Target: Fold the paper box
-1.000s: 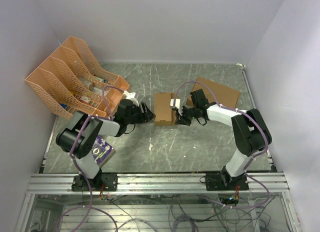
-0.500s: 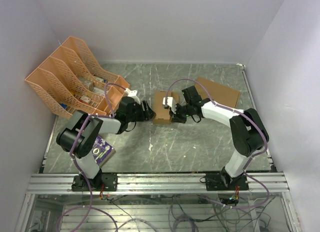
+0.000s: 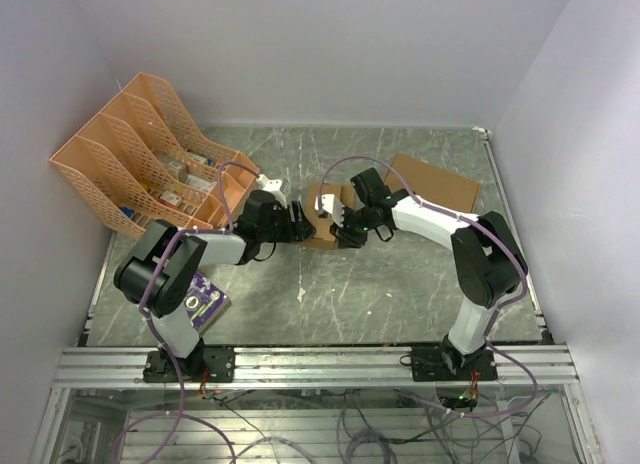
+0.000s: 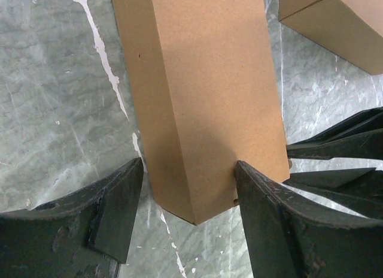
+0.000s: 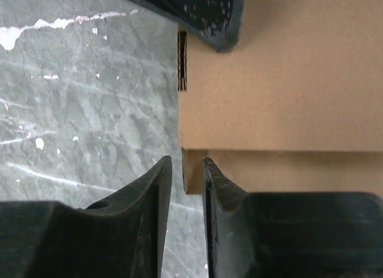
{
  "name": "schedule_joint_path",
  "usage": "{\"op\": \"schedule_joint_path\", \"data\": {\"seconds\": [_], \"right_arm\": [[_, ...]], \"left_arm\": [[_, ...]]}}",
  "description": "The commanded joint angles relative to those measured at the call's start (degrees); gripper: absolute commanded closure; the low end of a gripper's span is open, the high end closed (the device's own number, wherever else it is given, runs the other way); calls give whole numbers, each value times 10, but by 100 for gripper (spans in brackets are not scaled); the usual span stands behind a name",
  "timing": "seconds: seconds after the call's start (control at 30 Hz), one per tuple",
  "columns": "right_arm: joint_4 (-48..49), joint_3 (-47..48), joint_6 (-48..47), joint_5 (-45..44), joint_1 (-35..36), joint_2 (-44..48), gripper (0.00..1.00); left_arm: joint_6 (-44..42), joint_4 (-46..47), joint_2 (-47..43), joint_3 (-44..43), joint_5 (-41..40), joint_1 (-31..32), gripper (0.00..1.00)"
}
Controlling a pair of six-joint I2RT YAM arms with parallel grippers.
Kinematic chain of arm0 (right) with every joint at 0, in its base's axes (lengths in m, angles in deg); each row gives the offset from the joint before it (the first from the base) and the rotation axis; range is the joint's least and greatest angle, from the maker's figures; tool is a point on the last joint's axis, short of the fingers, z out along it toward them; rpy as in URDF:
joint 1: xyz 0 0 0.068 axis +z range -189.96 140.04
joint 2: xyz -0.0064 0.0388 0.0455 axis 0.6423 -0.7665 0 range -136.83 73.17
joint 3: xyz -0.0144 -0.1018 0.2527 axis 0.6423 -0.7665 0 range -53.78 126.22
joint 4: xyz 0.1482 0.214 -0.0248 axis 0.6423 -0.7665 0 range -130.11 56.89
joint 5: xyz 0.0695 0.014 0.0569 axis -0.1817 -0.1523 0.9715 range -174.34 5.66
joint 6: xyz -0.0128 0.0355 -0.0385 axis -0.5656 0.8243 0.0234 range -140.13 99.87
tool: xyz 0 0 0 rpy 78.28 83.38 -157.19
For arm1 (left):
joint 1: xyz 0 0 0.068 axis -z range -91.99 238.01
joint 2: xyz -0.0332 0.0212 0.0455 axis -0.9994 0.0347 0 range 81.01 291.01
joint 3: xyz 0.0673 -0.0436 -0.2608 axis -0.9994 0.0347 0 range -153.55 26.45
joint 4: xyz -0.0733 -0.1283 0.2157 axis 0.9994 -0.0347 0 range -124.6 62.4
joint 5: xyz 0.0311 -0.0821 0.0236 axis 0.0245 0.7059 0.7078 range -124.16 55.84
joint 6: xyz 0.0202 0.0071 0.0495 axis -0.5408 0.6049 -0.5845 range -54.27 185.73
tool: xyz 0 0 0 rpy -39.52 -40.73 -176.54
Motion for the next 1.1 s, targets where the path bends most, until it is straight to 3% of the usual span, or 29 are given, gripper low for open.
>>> {"op": "schedule_joint_path", "data": {"seconds": [0.0, 0.13, 0.23, 0.3, 0.4, 0.5, 0.67, 0.87, 1.07], "right_arm": [[-51, 10, -32, 23, -25, 31, 69], [-81, 13, -59, 73, -61, 65, 53], [-68, 6, -43, 120, -99, 82, 50], [-11, -10, 10, 115, -123, 87, 56], [100, -39, 79, 68, -145, 89, 74], [198, -16, 101, 39, -152, 64, 97], [144, 166, 90, 33, -150, -81, 99], [90, 288, 26, 27, -128, -212, 97], [38, 345, -20, 28, -109, -263, 97]], "left_arm": [[-23, -57, -6, -14, -26, -6, 26], [-32, -69, -26, -23, -26, -17, 25], [-40, -87, -44, -38, -29, -23, 24], [-47, -97, -54, -47, -36, -29, 24], [-51, -118, -58, -65, -38, -48, 27], [-49, -140, -61, -76, -30, -70, 44], [-29, -165, -132, -22, -32, -78, 90], [22, -144, -193, 82, 27, -61, 93], [40, -102, -141, 80, 50, -19, 92]]}}
